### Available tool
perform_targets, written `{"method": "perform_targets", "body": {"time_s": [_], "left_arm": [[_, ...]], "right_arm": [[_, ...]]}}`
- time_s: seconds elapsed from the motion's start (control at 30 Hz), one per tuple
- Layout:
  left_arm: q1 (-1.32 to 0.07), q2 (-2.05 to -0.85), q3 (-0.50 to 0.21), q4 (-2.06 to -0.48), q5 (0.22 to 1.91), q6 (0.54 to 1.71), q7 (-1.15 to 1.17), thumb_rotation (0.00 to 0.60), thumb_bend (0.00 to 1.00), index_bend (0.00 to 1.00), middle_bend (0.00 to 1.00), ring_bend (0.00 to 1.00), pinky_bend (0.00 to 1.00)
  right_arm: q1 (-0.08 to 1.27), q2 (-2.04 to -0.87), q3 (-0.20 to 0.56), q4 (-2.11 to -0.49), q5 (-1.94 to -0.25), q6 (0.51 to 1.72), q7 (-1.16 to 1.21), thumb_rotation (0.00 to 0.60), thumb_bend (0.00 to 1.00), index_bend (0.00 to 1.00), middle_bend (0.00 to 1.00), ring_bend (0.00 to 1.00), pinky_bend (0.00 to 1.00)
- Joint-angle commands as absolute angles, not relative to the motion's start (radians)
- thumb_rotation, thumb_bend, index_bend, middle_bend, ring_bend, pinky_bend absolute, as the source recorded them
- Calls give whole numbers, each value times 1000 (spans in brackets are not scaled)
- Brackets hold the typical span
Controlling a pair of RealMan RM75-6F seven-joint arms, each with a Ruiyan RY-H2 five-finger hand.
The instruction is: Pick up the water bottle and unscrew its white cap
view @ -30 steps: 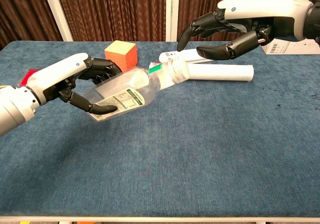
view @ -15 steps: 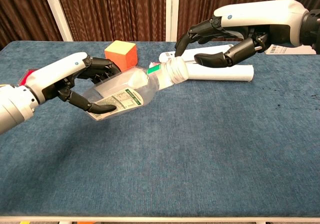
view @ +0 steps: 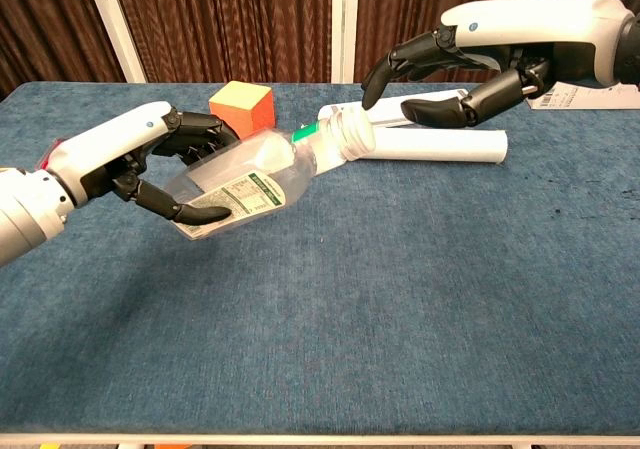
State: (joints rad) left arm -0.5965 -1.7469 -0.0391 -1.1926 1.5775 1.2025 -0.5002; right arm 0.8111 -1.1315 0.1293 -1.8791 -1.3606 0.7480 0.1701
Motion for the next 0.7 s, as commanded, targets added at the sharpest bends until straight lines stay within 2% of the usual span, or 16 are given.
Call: {"method": "perform_targets", "body": {"time_s": [0.03,0.7], "left_arm": [[-598,-1746,-39,-1193,1577,1200,-499,600,373,514,556,427,466],[-596,-1753,-34,-1185,1573,1192,-497,600,373,515,556,427,467]], "right_arm": [[812,-1131,128,-1880,-1360,746,169,339,429,260,87,0,0],[813,-1127,130,-1898,-1394,757,187,337,434,261,87,0,0]]}}
